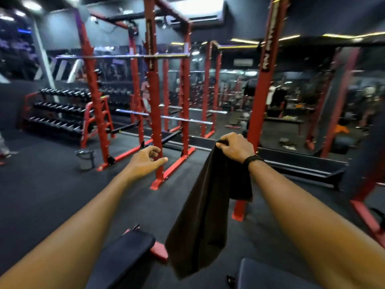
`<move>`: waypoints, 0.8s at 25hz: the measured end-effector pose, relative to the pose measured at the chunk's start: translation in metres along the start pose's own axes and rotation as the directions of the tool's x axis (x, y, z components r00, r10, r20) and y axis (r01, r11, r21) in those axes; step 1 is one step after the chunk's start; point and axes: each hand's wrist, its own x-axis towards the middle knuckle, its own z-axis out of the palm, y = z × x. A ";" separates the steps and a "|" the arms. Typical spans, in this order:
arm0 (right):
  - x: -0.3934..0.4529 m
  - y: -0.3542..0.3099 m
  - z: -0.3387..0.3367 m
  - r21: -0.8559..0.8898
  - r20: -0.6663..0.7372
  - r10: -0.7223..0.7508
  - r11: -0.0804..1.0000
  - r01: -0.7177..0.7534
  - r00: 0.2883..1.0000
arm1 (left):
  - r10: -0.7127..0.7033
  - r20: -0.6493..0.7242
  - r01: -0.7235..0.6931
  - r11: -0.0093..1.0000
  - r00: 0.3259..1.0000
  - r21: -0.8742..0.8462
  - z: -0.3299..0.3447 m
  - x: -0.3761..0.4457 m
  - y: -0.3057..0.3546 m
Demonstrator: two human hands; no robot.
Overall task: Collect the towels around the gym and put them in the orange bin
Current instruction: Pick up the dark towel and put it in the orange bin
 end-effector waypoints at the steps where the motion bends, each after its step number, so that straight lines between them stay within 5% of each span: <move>1: -0.015 0.001 -0.019 -0.030 -0.033 0.029 0.999 -0.030 0.999 | 0.035 0.030 -0.035 0.999 0.999 -0.014 0.001 -0.002 0.013; 9: -0.175 0.024 -0.167 -0.152 -0.285 0.222 0.950 -0.273 0.932 | 0.336 0.222 -0.313 0.941 0.916 -0.133 0.034 -0.059 0.131; 20: -0.500 0.083 -0.372 -0.279 -0.380 0.520 0.724 -0.631 0.765 | 0.644 0.470 -0.501 0.765 0.604 -0.404 0.169 -0.249 0.341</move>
